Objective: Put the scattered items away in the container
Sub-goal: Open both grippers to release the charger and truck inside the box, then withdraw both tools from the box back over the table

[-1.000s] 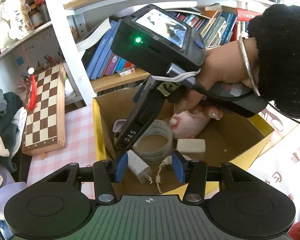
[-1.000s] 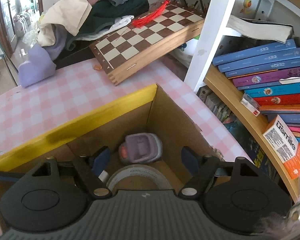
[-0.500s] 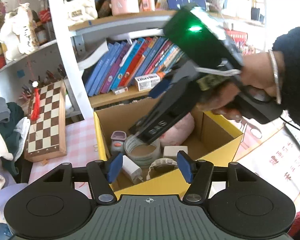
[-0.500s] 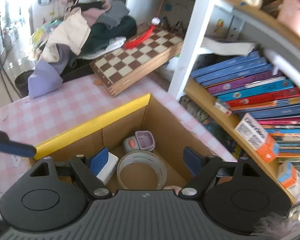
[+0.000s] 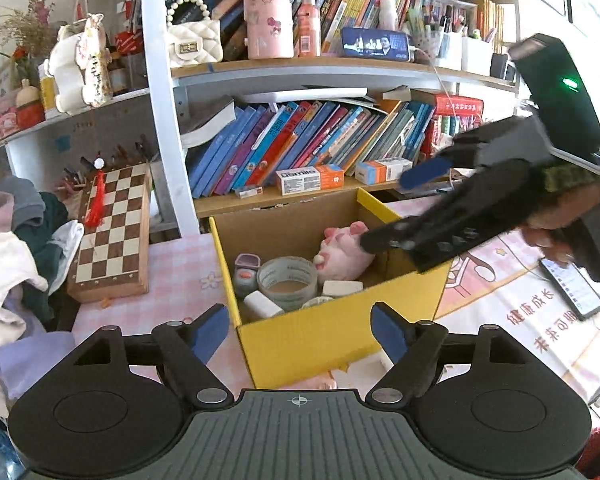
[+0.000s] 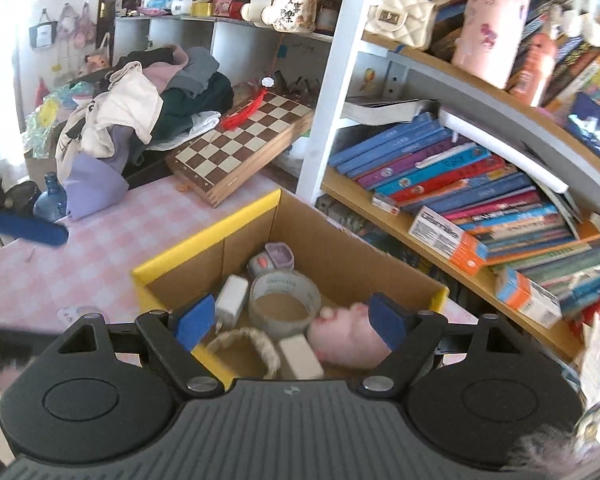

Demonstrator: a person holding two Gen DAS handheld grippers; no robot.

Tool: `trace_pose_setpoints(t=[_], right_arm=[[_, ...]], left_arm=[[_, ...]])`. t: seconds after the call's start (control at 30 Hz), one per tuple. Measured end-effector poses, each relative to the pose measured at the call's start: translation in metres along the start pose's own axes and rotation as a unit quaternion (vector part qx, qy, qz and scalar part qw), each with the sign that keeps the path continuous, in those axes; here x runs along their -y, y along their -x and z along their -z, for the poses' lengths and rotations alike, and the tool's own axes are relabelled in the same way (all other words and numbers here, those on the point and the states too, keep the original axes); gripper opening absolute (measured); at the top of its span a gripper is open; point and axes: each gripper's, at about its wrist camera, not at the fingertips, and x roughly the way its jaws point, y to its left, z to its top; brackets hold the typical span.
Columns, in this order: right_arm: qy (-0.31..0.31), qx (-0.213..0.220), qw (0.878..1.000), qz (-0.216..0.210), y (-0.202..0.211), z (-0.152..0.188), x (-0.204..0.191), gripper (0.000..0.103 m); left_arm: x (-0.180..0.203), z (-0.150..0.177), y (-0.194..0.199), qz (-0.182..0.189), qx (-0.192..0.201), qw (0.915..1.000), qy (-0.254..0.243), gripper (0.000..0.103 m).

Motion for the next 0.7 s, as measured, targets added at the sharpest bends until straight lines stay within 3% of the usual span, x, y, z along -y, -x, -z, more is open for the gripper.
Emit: trace_pose_setpoints(t=[0.23, 0.7], right_arm=[[-0.027, -0.002, 0.999, 0.045, 0.045, 0.035, -0.021, 0.088], [-0.056, -0.050, 0.993, 0.087, 0.068, 0.094, -0.062, 0.096]], left_arm=[[-0.009, 0.022, 0.020, 0.004, -0.010, 0.9999, 0.003, 0.082], [-0.009, 0.065, 0.030, 0.008, -0.043, 0.9990, -0.003, 0.082]])
